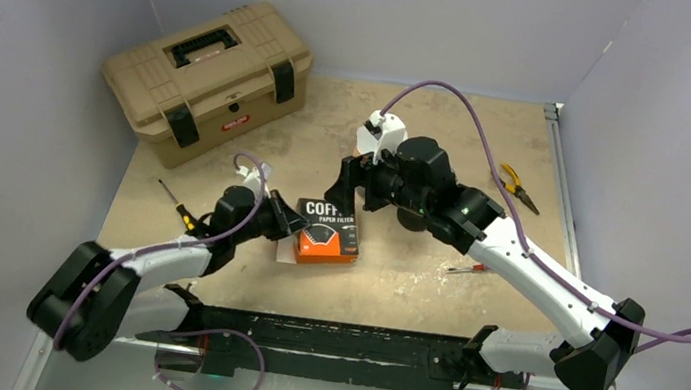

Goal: Place the coffee filter in the dripper
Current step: Pick up the coffee filter from the coffee filter holder.

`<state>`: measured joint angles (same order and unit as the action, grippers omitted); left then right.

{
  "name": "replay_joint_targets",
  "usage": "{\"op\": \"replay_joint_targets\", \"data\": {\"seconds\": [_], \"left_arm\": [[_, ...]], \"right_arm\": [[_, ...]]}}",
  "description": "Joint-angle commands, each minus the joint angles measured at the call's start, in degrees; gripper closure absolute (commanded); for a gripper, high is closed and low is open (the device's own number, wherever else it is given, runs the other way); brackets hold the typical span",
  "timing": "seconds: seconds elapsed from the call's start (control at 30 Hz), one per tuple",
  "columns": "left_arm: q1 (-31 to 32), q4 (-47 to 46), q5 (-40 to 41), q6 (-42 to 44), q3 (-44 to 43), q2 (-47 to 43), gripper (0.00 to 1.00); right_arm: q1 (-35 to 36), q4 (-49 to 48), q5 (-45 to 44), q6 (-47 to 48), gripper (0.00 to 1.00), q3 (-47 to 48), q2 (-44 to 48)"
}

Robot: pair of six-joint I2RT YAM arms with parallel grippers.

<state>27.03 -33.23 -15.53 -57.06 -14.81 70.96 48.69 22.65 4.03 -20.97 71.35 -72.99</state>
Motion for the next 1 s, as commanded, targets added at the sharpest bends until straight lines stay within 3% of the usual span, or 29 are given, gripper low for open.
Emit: {"op": "replay_joint_targets", "data": {"seconds": [0.0,0.2,0.4,0.7,0.97], "left_arm": [[-1.82,23.15,4.01,9.61,-5.64,-9.49,1.00],[-10.70,40.18,1.60,16.01,-7.88,-15.02,1.00],[-11.14,46.08,2.31,17.14,-10.47,-14.67,1.00],[-10.18,44.29,-6.09,18.35,-11.31,-14.16,1.00],[-4.19,38.02,-6.48,14.45,-10.41,-11.99,1.00]], "right_arm": [[0.87,-2.11,0.38,0.41,0.10,1.22,-0.07],[3.59,-2.54,-0.97,0.45,0.09,1.86,-2.44],[5.50,-5.64,-1.50,-1.99,0.09,-0.88,-3.12],[6.16,-7.84,-1.57,-5.05,0.11,-5.53,-1.71],[6.15,-5.98,-2.97,-8.86,0.11,-10.77,2.89]]}}
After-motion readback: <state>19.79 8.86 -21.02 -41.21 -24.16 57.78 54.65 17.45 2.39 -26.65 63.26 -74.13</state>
